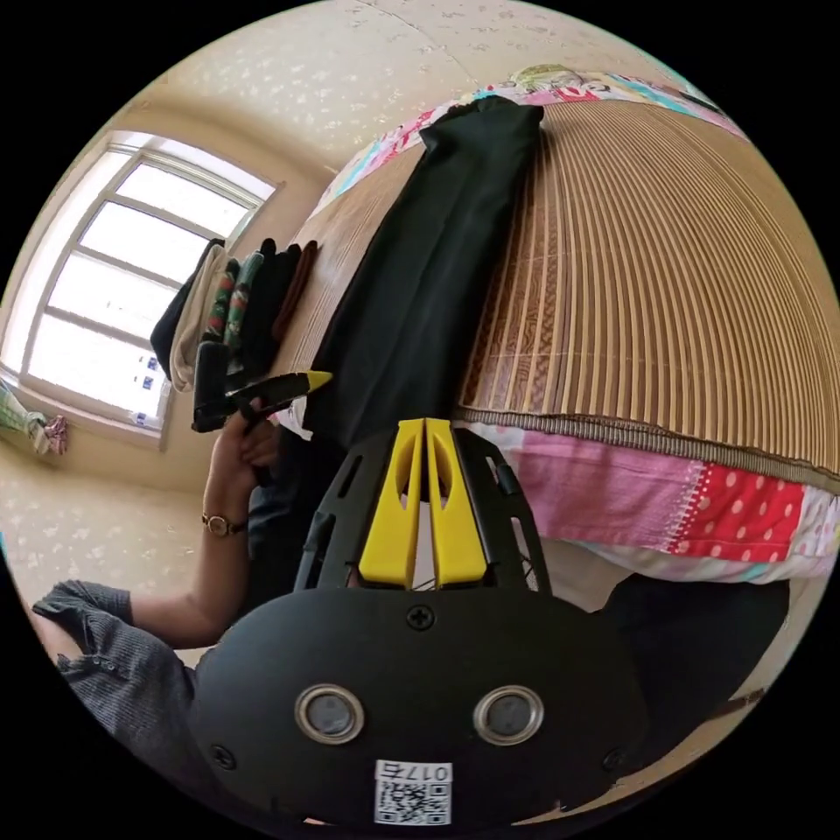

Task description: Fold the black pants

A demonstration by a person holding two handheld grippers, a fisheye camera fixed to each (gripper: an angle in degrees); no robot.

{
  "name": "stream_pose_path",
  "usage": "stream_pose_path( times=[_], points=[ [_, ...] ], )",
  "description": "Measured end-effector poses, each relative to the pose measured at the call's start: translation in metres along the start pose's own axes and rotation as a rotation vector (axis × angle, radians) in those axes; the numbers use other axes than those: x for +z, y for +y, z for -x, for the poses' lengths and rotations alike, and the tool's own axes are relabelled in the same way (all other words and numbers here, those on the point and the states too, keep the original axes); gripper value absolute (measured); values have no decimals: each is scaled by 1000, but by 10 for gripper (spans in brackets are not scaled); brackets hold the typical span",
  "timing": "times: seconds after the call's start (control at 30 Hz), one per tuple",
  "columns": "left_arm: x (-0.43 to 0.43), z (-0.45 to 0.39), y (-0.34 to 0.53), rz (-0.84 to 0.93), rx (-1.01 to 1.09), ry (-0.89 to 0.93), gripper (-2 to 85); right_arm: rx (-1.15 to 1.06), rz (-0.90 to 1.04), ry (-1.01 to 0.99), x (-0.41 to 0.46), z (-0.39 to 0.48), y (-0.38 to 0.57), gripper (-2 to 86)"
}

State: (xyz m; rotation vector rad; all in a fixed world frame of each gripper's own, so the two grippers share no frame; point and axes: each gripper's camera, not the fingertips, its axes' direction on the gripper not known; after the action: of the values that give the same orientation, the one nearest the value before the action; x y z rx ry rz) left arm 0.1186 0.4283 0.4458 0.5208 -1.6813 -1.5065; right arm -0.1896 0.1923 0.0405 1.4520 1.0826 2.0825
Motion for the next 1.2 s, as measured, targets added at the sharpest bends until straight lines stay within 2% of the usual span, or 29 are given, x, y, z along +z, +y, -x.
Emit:
stream_pose_path(
  times=[0.07, 0.13, 0.2, 0.27, 0.33, 0.43, 0.53, 0.73, 0.83, 0.9, 1.03, 1.1, 1.2],
  points=[
    [-8, -9, 19, -49, -33, 5, 9, -6, -9, -125, -23, -7, 5, 10],
    [-34, -36, 48, -203, 62, 9, 9, -79, -81, -248, -54, -5, 16, 8],
    [-43, -46, 64, -242, 71, -41, 12, -120, -119, -305, -77, -8, 27, 8],
    [-31, -40, 69, -145, 28, -105, 14, -75, -31, -223, -72, -21, 36, 11],
    [-17, -24, 82, -120, -41, -58, 14, -6, 55, -133, -58, -35, 44, 18],
    [-12, -13, 95, -176, -95, 49, 14, 3, -15, -222, -73, -46, 58, 46],
    [-9, -14, 101, -180, -114, 12, 15, 13, -76, -295, -84, -53, 59, 83],
    [-3, -37, 94, -108, -99, -118, 15, 70, 34, -337, -71, -70, 38, 45],
    [-11, -56, 94, -81, 20, -37, 13, -26, -97, -495, -122, -68, 49, 35],
    [-12, -66, 98, -58, 66, -78, 11, -81, -149, -486, -150, -68, 58, 31],
    [17, -74, 106, 30, 87, -245, 7, -60, 78, -248, -119, -72, 58, 26],
    [23, -72, 110, 27, 55, -289, 6, -63, 97, -197, -111, -68, 62, 25],
    [11, -69, 120, -61, 43, -178, 2, -81, 27, -221, -128, -62, 67, 24]
  ],
)
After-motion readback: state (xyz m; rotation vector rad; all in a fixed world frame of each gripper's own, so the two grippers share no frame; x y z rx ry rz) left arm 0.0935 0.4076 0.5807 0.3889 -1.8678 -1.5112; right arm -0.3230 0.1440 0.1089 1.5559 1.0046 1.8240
